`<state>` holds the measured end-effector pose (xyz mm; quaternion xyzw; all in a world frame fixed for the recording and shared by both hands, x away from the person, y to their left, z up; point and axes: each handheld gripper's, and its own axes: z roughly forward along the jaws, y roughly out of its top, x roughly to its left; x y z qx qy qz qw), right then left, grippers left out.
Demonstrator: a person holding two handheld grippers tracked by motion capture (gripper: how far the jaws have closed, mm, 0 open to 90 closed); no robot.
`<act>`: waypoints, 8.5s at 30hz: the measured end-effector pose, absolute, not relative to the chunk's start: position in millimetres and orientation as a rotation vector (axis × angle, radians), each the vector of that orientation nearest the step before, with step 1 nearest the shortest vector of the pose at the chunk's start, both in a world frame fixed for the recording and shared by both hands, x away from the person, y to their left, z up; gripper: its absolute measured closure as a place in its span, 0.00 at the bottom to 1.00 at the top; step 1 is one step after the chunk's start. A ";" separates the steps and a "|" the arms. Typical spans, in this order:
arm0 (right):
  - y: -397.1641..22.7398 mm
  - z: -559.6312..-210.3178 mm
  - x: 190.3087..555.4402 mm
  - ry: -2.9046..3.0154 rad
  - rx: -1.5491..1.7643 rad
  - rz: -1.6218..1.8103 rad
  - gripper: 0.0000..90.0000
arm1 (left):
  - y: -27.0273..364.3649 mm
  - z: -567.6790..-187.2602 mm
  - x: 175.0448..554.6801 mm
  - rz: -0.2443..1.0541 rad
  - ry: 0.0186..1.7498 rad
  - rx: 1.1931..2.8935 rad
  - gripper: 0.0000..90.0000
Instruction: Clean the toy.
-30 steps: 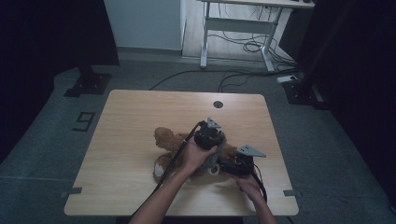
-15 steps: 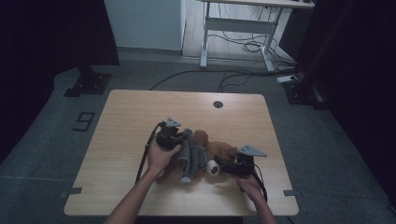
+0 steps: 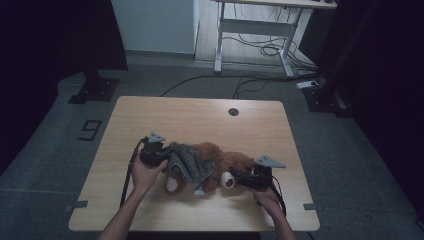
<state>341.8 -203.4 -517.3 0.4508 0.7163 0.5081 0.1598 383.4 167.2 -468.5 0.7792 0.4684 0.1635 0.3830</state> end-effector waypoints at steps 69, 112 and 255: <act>-198.6 -516.5 338.9 2.037 1.283 1.424 0.26 | 66.2 -369.6 368.8 0.509 0.854 2.000 0.92; -199.6 -518.7 338.7 2.036 1.273 1.445 0.27 | 136.6 -454.0 393.8 0.304 1.169 2.109 0.91; -193.9 -531.3 332.2 2.092 1.095 1.394 0.45 | 140.4 -452.1 364.9 0.311 1.049 1.979 0.91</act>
